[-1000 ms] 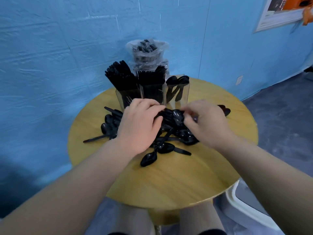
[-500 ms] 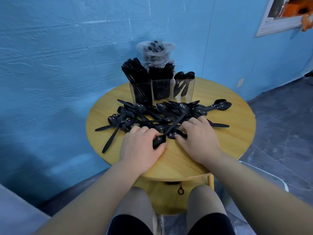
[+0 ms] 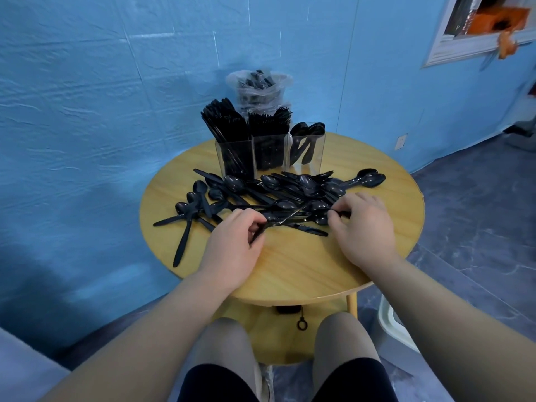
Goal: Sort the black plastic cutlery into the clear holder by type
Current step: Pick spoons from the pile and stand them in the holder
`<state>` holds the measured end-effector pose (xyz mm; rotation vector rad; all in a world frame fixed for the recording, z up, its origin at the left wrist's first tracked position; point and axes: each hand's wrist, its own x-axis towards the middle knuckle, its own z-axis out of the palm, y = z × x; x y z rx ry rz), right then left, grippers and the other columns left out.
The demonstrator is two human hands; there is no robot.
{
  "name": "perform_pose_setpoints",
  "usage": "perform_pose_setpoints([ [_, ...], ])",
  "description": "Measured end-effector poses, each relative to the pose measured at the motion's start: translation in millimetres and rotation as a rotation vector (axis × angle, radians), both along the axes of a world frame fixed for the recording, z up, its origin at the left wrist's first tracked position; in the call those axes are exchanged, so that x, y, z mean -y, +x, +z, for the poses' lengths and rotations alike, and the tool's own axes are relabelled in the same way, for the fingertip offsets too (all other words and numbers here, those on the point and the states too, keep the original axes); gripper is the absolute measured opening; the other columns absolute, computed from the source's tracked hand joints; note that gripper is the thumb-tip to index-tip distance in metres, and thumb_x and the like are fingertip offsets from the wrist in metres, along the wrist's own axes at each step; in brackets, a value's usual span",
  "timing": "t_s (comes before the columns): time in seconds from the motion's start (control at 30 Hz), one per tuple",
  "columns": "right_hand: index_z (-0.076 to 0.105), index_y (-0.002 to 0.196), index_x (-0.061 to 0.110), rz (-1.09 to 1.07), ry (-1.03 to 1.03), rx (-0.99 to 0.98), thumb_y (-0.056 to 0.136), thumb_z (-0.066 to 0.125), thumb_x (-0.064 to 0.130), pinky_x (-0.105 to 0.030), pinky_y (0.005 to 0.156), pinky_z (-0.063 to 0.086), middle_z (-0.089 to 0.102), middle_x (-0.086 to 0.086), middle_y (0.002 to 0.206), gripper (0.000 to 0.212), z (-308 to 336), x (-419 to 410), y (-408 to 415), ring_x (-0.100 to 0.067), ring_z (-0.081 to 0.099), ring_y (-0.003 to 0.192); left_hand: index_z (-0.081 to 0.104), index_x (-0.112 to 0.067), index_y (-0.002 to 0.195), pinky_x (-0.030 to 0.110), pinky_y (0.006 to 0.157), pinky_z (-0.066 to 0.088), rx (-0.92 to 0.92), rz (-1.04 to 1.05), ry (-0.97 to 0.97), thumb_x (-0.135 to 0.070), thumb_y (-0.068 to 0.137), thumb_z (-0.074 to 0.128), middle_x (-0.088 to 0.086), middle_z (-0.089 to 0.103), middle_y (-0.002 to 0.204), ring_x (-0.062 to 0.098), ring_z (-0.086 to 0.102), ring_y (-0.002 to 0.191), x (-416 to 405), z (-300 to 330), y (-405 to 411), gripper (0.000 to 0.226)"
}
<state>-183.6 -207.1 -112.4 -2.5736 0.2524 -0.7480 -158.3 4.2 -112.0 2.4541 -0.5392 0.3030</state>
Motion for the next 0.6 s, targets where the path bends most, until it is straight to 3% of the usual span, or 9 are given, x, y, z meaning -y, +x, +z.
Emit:
perform_pose_setpoints([
  [0.2,0.061,0.088,0.02,0.024,-0.081,-0.165,0.091,0.058,0.028,-0.024,0.074,0.032,0.054,0.007,0.09,0.009,-0.8,2.2,6.9,-0.018,0.045,0.096,0.065,-0.024,0.092,0.003,0.074,0.039,0.045,0.055,-0.256,-0.011,0.086,0.066,-0.015,0.058,0.088,-0.005,0.053,0.086,-3.9,1.8,2.3,0.014],
  [0.43,0.061,0.086,0.014,0.033,-0.002,-0.174,0.087,0.063,0.019,-0.023,0.063,0.031,0.048,0.005,0.088,0.006,3.1,1.9,8.7,-0.013,0.045,0.077,0.055,-0.036,0.081,0.021,0.077,0.05,0.03,0.11,-0.479,-0.01,0.088,0.062,-0.015,0.064,0.084,0.002,0.061,0.082,8.3,26.6,18.2,0.027],
  [0.6,0.059,0.094,0.015,0.033,0.087,-0.171,0.088,0.061,0.013,-0.028,0.07,0.046,0.061,0.0,0.091,0.006,6.9,2.4,7.1,-0.018,0.056,0.083,0.059,-0.031,0.094,0.016,0.07,0.046,0.055,0.114,-0.511,-0.012,0.091,0.056,-0.016,0.063,0.083,-0.002,0.059,0.078,17.6,46.0,29.8,0.02],
])
